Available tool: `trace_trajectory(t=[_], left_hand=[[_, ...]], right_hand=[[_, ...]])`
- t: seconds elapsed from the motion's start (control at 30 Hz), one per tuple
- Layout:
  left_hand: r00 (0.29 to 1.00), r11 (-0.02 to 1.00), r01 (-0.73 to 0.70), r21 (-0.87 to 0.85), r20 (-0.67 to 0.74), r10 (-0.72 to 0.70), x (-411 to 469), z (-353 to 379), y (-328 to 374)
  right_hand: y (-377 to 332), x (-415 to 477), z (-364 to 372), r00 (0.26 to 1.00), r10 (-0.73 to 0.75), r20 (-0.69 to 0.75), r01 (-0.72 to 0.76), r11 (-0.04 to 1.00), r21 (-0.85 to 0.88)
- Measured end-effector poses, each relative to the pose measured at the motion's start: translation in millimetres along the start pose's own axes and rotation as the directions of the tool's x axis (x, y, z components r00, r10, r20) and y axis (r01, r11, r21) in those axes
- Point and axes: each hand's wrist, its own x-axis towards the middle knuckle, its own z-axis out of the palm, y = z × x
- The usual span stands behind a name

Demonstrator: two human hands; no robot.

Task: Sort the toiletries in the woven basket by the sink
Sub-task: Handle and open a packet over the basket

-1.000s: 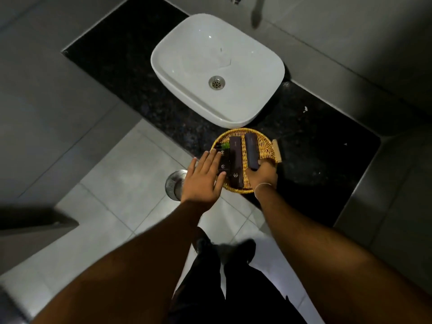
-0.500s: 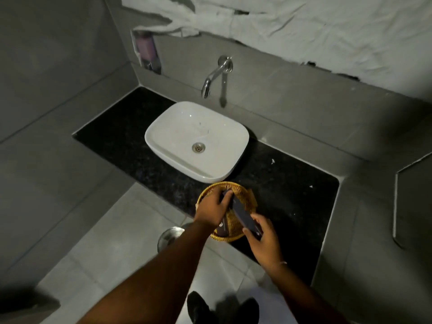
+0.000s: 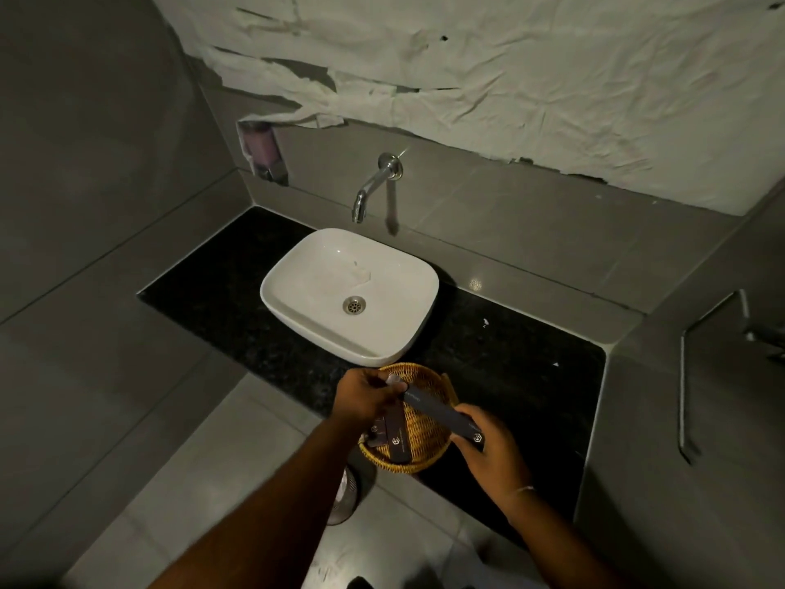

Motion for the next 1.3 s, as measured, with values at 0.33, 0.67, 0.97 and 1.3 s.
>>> trace_trajectory(t=[0.33, 0.67, 0.97, 1.3], left_hand=[[0.998, 0.887, 0.057, -0.459, 0.06, -0.033, -35, 24, 14], [0.955, 0.965, -0.192, -0.18, 0.191, 0.226, -58, 2, 27], [0.792, 0.728, -0.481, 0.488, 0.598, 0.122, -89, -48, 47], [0.912, 0.261, -0.409, 0.875, 0.404, 0.074, -102, -74, 98]], right_hand=[[-43, 3, 9, 0.992, 0.122, -0.037, -0.114, 0.979, 0.172], [-79, 2, 14, 0.978, 0.208, 0.026, -0.197, 0.871, 0.45], [-80, 32, -17, 0.717, 0.241, 0.654, -0.676, 0.468, 0.569], [-84, 19, 15, 0.72, 0.414, 0.556, -0.688, 0.523, 0.502]])
